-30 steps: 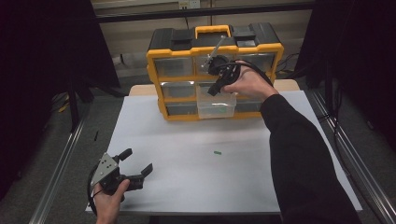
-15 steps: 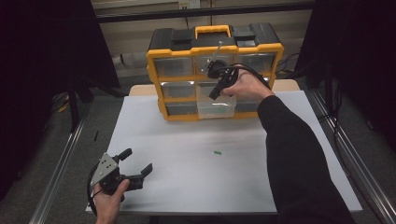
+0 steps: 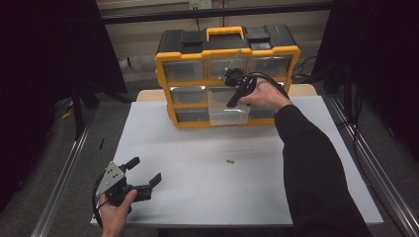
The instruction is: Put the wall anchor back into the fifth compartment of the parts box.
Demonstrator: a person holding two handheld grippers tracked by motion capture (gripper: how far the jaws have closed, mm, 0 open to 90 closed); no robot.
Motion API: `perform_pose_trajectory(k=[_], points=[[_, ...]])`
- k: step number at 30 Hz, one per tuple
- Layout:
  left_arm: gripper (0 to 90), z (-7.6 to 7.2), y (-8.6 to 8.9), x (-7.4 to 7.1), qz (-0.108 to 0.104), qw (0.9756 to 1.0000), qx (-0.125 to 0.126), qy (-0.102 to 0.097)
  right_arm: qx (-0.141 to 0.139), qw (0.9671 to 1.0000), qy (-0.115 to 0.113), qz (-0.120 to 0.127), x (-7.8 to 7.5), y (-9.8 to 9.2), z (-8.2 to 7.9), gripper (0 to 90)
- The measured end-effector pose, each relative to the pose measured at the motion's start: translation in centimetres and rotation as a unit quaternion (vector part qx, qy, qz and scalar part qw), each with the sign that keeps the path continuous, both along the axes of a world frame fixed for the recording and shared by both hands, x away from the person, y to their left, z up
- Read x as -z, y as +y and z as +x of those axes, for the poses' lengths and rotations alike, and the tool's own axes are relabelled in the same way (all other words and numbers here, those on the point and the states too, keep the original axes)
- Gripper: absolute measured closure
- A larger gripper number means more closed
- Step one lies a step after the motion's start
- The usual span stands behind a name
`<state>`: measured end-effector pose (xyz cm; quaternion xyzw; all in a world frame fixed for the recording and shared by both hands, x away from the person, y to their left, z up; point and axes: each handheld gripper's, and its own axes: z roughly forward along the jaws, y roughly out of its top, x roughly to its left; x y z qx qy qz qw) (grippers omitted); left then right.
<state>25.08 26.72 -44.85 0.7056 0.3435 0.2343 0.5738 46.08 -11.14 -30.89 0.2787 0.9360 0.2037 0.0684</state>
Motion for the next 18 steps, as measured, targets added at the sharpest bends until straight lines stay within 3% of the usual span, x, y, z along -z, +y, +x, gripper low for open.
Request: perform_pose_trajectory(k=[13, 18], points=[[3.4, 0.02, 0.05, 0.01, -0.001, 1.0, 0.004, -0.001, 0.013, 0.9998, 0.003, -0.017, 0.31, 0.15, 0.43, 83.9], [3.4, 0.02, 0.03, 0.0, -0.002, 1.0, 0.003, -0.001, 0.014, 0.9998, 0.003, -0.017, 0.25, 0.2, 0.34, 78.5]])
